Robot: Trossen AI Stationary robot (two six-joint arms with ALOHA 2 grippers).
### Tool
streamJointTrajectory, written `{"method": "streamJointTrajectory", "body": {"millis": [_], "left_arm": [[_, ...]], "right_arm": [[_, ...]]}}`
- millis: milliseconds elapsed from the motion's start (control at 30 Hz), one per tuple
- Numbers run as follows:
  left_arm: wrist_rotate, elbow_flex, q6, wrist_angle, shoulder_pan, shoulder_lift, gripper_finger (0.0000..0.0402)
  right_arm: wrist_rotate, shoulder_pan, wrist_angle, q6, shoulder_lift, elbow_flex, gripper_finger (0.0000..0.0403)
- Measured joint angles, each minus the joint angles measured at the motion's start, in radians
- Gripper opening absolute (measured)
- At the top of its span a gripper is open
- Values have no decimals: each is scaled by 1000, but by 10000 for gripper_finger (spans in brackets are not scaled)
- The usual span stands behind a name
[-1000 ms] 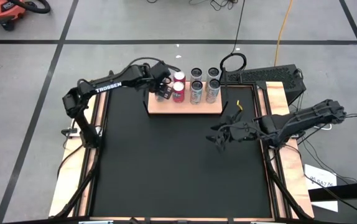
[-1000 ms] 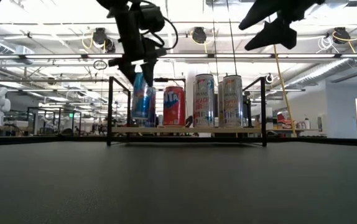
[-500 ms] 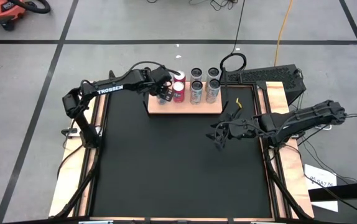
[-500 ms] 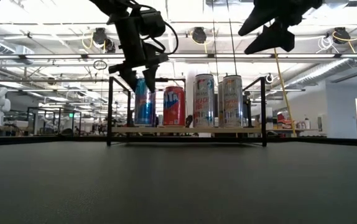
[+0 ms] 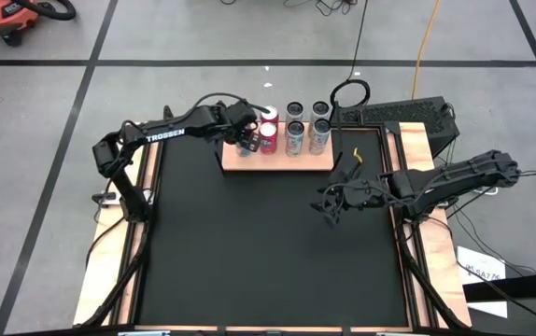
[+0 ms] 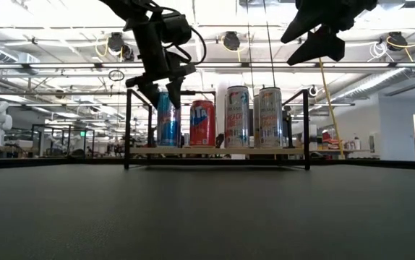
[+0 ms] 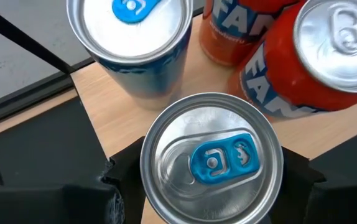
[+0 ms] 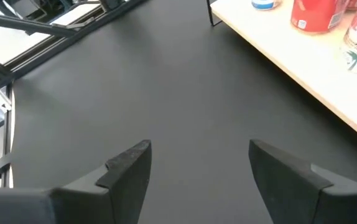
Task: Place canned beverage on shelf
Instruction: Put the blue can on the shelf aligned with the other blue soda can, then adjust the front orange soda can on the shelf
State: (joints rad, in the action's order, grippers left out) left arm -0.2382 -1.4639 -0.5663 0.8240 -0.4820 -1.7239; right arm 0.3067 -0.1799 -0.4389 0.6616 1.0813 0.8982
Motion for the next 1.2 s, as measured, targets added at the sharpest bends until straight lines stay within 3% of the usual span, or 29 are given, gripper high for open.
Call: {"method": "streamJointTrajectory", "body": {"millis": [367,767,1000,1200], "left_arm": [[0,-23,23,-4,6,6,244],[-2,-27,24,10,6,7,354],[-38,-118,36,121,13,59,358],[-50,-198,153,42,35,109,350]], "right_arm": [[-22,9,-1,-14,0,0,258],[-22,18,-1,-27,0,0,258],[-22,18,-1,-16,0,0,258],[-22,23,0,-17,0,0,258]]}}
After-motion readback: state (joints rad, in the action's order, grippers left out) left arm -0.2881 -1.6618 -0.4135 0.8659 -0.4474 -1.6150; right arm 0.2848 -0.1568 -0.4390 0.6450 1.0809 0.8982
